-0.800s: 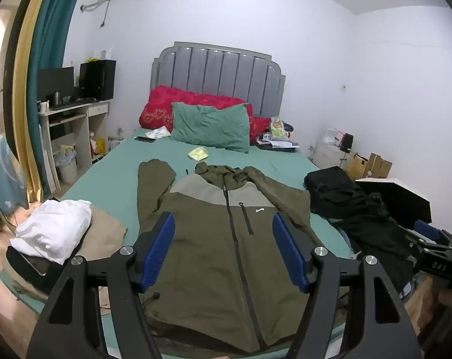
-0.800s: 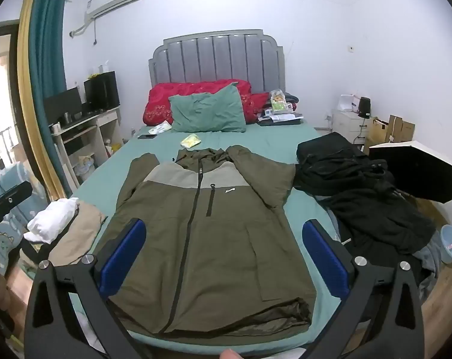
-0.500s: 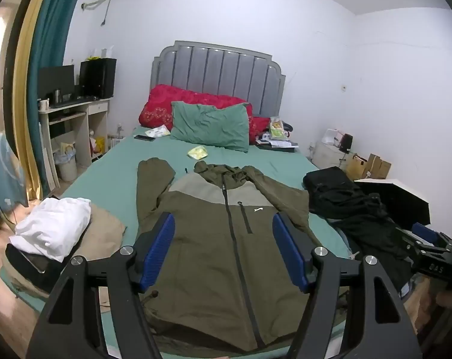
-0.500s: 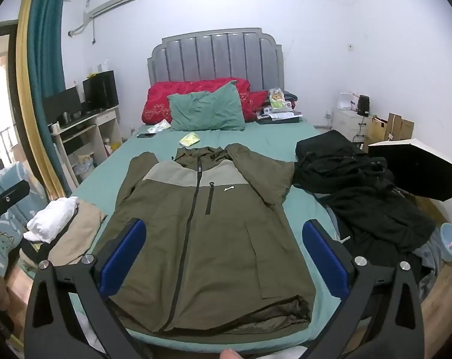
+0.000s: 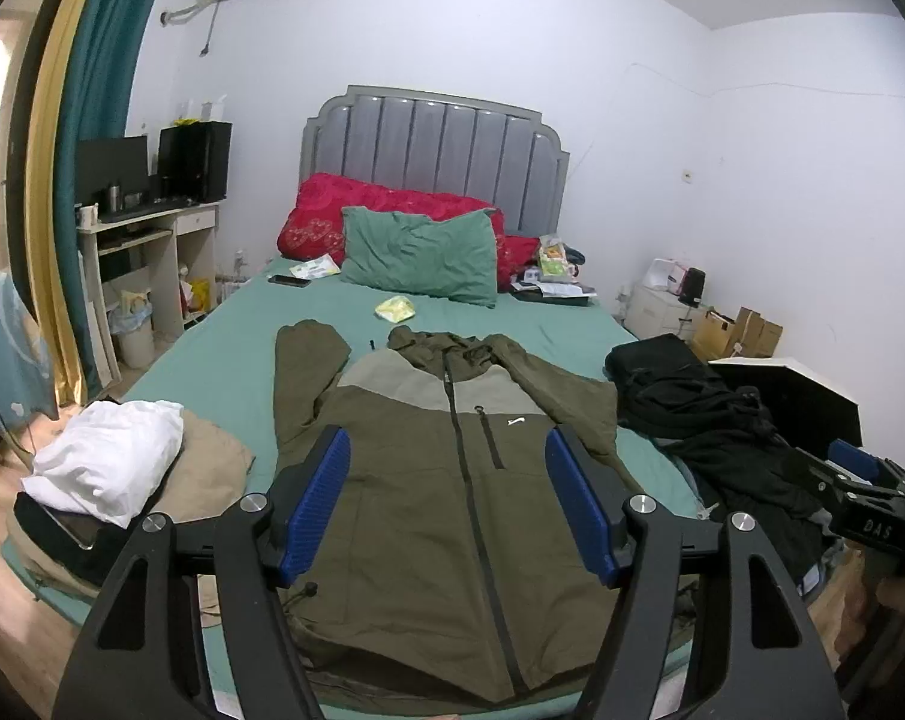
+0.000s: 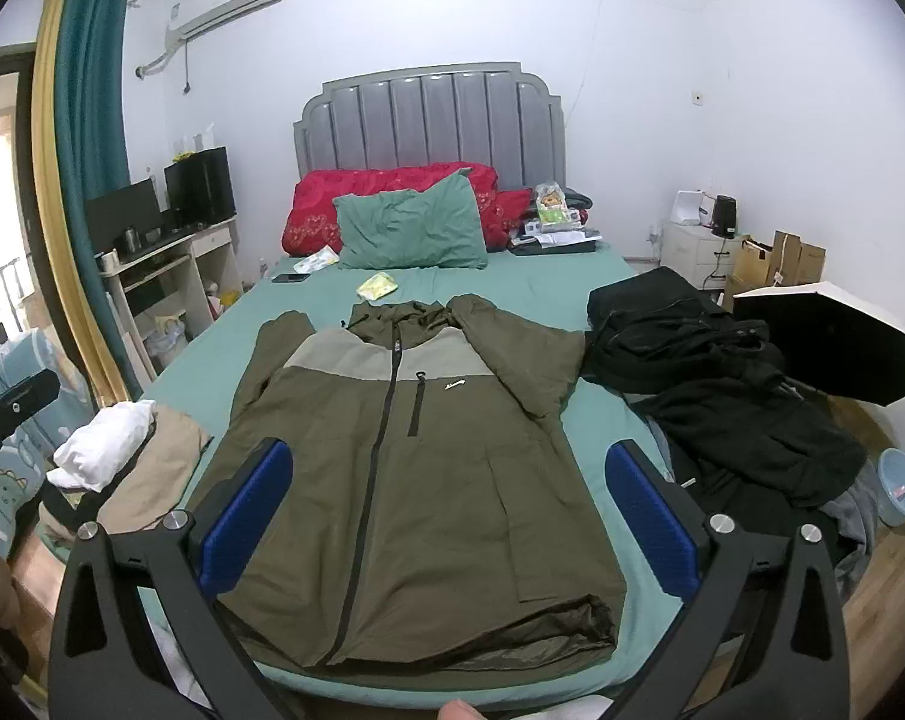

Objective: Fold large clothes

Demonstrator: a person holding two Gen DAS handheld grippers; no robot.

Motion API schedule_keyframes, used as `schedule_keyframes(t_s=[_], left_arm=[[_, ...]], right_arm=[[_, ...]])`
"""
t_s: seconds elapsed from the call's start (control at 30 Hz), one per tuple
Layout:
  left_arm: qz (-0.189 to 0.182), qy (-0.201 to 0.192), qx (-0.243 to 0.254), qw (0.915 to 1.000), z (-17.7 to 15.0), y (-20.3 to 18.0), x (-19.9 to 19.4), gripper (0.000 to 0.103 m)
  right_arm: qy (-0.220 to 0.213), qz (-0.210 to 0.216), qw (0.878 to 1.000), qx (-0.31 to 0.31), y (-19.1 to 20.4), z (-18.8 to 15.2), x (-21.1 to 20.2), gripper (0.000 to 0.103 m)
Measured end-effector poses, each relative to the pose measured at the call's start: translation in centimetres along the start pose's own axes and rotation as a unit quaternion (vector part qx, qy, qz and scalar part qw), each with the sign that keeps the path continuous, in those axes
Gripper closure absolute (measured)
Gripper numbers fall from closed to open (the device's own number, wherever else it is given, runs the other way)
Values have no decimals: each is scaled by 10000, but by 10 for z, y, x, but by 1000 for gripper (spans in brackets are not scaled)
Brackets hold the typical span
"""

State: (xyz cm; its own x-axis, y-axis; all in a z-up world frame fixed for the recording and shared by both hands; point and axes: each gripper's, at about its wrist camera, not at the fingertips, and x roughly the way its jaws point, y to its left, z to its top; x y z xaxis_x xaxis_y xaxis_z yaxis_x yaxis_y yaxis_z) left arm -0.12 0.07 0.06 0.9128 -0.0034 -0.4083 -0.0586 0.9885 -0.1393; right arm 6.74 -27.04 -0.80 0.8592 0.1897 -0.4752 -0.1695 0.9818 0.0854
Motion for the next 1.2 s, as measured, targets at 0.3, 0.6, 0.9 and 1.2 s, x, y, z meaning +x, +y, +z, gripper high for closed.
schedule_keyframes(t_s=[0.3,0.6,0.9,1.2], left_arm=[[5,-1,7,10000,0,0,0,32],[-7,-8,23,10000,0,-2,-5,32],[16,-50,52,10000,2,-7,-16,32],[-61,-65,120,9999,11,-14,-14,32]], right_arm=[[-15,2,10000,-4,-1,4,-6,0],[-14,-2,10000,-7,0,4,-6,0],[-9,-3,10000,-3,0,3,-6,0],[-7,2,10000,4,0,3,-6,0]])
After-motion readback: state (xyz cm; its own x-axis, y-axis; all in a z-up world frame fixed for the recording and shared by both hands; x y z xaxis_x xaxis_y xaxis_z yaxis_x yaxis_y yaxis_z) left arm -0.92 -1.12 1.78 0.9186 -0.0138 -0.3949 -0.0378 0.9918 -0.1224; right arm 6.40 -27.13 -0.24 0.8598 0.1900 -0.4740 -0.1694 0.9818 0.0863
